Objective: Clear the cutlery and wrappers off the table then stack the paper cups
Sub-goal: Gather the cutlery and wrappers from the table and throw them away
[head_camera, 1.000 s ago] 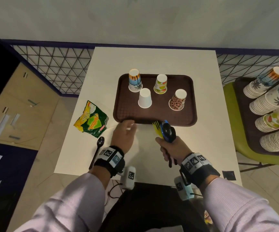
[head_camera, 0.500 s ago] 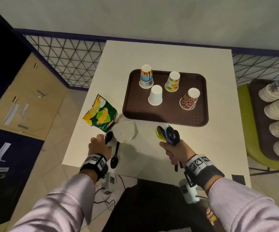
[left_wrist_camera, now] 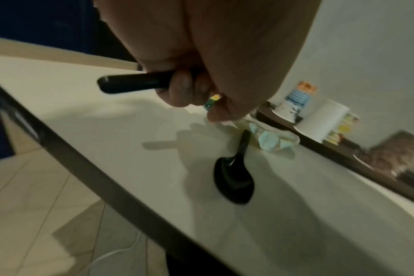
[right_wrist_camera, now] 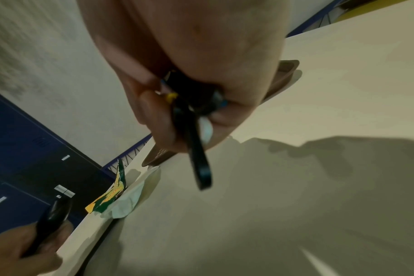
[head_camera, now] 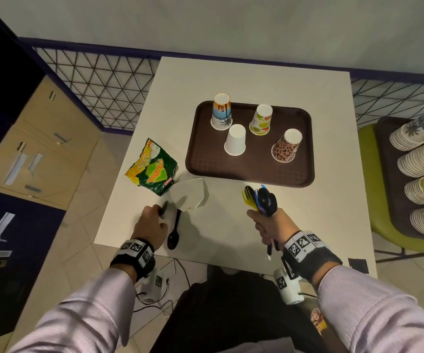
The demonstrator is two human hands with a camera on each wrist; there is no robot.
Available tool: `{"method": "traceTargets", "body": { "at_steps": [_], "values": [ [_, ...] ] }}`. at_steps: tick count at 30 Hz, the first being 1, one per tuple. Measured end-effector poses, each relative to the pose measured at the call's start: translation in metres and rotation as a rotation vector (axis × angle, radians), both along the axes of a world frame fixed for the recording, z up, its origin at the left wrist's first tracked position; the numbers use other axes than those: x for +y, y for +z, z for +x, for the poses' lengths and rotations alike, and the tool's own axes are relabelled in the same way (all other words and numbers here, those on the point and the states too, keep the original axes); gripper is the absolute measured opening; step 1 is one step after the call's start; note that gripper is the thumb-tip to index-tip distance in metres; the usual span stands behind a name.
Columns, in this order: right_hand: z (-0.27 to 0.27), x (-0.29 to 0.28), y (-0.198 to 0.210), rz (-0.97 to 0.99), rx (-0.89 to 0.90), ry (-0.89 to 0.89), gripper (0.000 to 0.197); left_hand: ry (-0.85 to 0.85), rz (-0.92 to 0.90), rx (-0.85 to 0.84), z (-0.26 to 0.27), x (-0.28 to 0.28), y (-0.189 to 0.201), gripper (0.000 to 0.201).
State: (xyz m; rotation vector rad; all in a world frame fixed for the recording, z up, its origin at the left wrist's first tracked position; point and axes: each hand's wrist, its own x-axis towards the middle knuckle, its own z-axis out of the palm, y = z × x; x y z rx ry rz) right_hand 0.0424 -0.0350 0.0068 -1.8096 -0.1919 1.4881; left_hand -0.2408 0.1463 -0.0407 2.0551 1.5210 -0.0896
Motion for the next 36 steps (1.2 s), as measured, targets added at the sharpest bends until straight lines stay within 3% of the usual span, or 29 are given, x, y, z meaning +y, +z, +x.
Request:
{"method": "traceTargets", "body": {
  "at_steps": [3, 6, 9, 18, 24, 29, 36],
  "values": [
    [0.000, -0.004, 0.000, -0.004, -0.003, -0.012, 0.031, -0.328, -0.028, 0.163, -0.002, -0.004, 0.002, 0.027],
    [-0.001, -0.007, 0.001, -0.006, -0.006, -0.008, 0.030, -0.523, -0.073, 0.237, 0.002, -0.007, 0.001, 0.045],
    [-0.001, -0.010, 0.003, -0.010, -0.030, 0.003, 0.030, -0.602, -0.077, 0.238, 0.008, -0.014, 0.004, 0.047],
    [0.002, -0.019, 0.009, -0.024, -0.058, -0.014, 0.026, -0.765, -0.032, 0.255, 0.036, -0.027, 0.017, 0.027],
    [0.005, -0.025, 0.014, 0.015, -0.145, 0.028, 0.035, -0.606, 0.011, -0.102, 0.064, -0.051, 0.037, 0.022],
    [-0.001, -0.012, 0.024, 0.117, -0.017, -0.119, 0.026, -0.326, -0.042, -0.334, 0.109, -0.067, 0.069, 0.003],
    [-0.016, 0.013, 0.042, 0.225, 0.064, -0.146, 0.031, -0.082, -0.255, -0.512, 0.155, -0.077, 0.092, 0.022]
  ]
}}
